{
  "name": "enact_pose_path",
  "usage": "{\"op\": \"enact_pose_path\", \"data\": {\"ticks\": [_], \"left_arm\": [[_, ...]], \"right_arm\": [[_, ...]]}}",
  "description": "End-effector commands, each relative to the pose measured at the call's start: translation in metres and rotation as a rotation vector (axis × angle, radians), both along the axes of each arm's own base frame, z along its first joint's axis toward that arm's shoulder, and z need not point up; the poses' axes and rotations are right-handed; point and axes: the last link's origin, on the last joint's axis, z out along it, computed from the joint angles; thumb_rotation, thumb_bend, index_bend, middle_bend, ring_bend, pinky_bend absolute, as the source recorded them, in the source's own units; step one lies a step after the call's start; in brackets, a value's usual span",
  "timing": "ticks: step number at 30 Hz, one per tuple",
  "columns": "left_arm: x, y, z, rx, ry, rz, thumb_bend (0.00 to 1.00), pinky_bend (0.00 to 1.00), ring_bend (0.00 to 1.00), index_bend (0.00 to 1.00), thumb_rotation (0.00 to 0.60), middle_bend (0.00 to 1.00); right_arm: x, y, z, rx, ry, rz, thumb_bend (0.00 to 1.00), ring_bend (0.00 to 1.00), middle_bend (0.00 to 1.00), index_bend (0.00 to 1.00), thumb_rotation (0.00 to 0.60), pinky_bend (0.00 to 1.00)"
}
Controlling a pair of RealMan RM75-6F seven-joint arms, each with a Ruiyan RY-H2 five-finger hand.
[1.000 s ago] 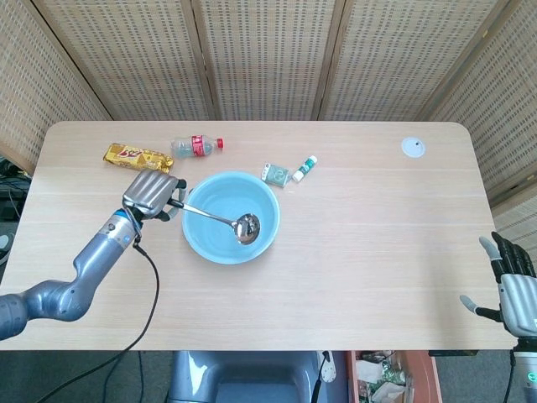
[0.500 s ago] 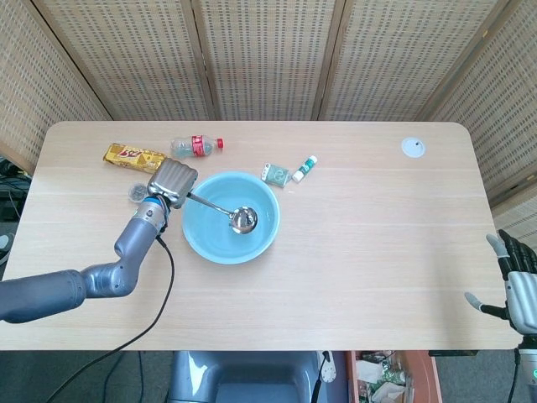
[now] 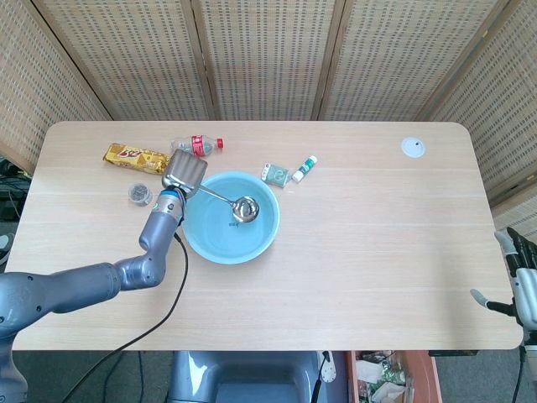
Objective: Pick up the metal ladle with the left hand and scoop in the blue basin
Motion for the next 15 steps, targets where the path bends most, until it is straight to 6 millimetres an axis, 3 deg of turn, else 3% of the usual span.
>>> {"op": "enact_pose_path", "data": {"ticks": [1,15], "left_arm": [[0.007,0.005,-0.007,0.02,0.03,-0.013,0.58,1.0,0.97,1.0,0.6,1.0],[0.012,-0.006,-0.034,0.033,0.17,-0.146,0.58,1.0,0.97,1.0,0.6,1.0]], "right_arm": [[-0.001,-0.001,0.0,-0.001,-0.001,-0.004,0.0,0.0,0.0,0.0,0.6,0.0],[-0.002,-0.001,0.003,-0.009,-0.011,-0.006,0.0,0.0,0.0,0.0,0.6,0.0]]}}
